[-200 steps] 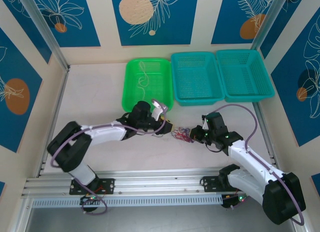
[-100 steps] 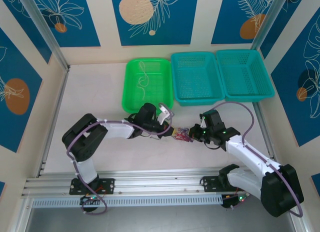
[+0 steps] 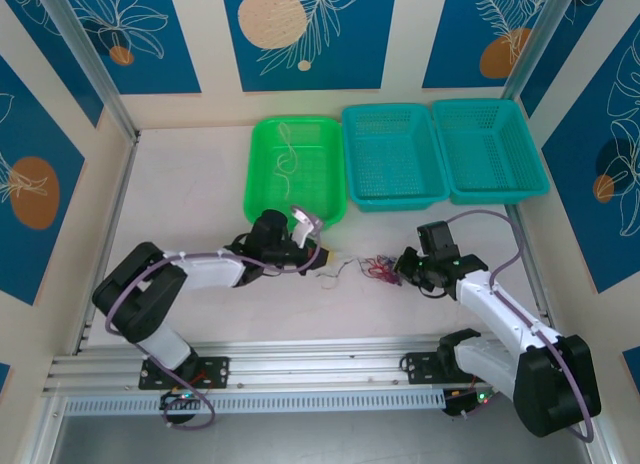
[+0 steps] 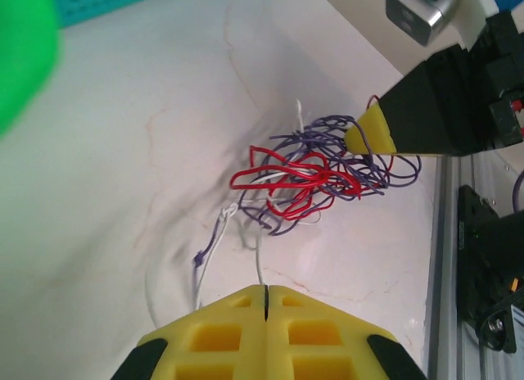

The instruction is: Untangle the cables

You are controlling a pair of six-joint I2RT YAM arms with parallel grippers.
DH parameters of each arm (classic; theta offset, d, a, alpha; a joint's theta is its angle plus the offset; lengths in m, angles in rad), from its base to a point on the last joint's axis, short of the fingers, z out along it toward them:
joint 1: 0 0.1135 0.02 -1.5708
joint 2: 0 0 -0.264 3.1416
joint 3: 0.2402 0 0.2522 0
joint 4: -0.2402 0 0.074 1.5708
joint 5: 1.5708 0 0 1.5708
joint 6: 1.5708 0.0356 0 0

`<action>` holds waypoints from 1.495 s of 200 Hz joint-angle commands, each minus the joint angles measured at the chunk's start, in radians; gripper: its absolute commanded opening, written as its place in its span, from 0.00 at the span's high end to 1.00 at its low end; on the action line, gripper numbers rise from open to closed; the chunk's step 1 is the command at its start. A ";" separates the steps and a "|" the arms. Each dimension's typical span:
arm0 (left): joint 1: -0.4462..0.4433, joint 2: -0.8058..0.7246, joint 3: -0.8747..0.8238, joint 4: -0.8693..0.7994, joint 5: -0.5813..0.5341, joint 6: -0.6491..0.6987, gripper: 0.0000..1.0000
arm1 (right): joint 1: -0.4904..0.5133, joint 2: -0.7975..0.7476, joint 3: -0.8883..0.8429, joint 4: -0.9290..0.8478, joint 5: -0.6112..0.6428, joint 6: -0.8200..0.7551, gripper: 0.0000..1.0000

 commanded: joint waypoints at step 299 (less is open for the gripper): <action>-0.044 0.079 0.116 -0.004 -0.136 -0.030 1.00 | 0.058 -0.002 0.023 -0.085 0.147 0.083 0.99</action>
